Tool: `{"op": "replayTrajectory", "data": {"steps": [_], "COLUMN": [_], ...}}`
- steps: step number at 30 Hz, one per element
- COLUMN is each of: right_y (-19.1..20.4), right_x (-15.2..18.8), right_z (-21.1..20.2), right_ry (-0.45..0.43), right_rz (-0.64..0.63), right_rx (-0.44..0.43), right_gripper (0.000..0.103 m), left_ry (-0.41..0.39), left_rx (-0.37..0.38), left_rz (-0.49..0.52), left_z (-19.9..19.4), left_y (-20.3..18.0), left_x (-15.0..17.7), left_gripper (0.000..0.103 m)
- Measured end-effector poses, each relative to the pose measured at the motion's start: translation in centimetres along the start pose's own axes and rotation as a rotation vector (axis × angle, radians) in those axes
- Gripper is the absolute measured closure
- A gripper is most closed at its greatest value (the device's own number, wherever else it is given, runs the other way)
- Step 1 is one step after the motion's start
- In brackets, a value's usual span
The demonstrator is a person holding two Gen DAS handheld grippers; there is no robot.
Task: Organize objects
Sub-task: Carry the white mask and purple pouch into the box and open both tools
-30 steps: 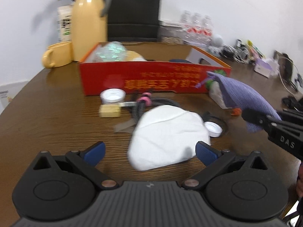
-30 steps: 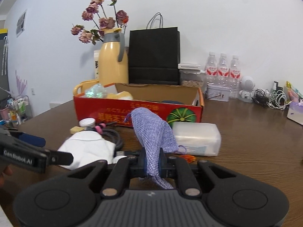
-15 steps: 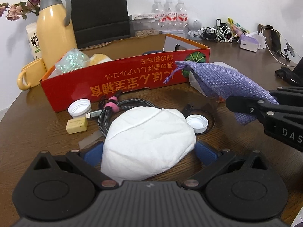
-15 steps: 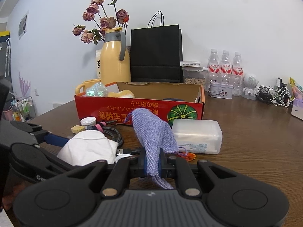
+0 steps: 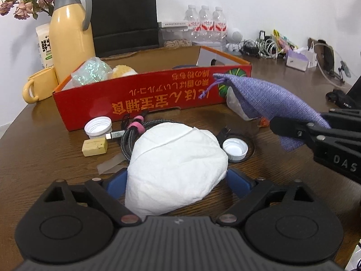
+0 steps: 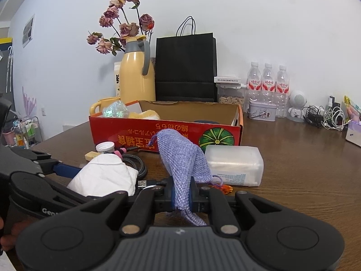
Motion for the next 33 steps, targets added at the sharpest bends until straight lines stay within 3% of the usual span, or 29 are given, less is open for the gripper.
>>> {"op": "replayTrajectory", "data": {"steps": [8,18,33], "right_y": [0.2,0.9,0.9], "right_x": [-0.6,-3.9,-10.1], "right_z": [-0.7,-0.8,4.1], "right_ry": [-0.039,-0.101,-0.152], "right_rz": [-0.015,-0.045,-0.087], "right_rx": [-0.001,-0.008,0.006], "right_gripper": [0.094,0.094,0.094], "left_ry": [-0.065,-0.138,-0.199], "left_rx": [0.003,-0.01,-0.004], "left_rz": [-0.04,-0.082,-0.145], "left_z": [-2.3,-3.4,-0.3], "left_y": [1.3,3.0,4.4], "left_x": [-1.9,-6.2,-13.8], "left_gripper": [0.01,0.01,0.01]}}
Point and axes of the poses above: each gripper's, at about its wrist camera, not at the fingertips, and z roughly the way its jaws point, y to its left, x to its underside, the point moved 9 cm from there along z, roughly the way its jaws point, and after that the axes turned 5 degrees about -x, right-handed, at the moved point
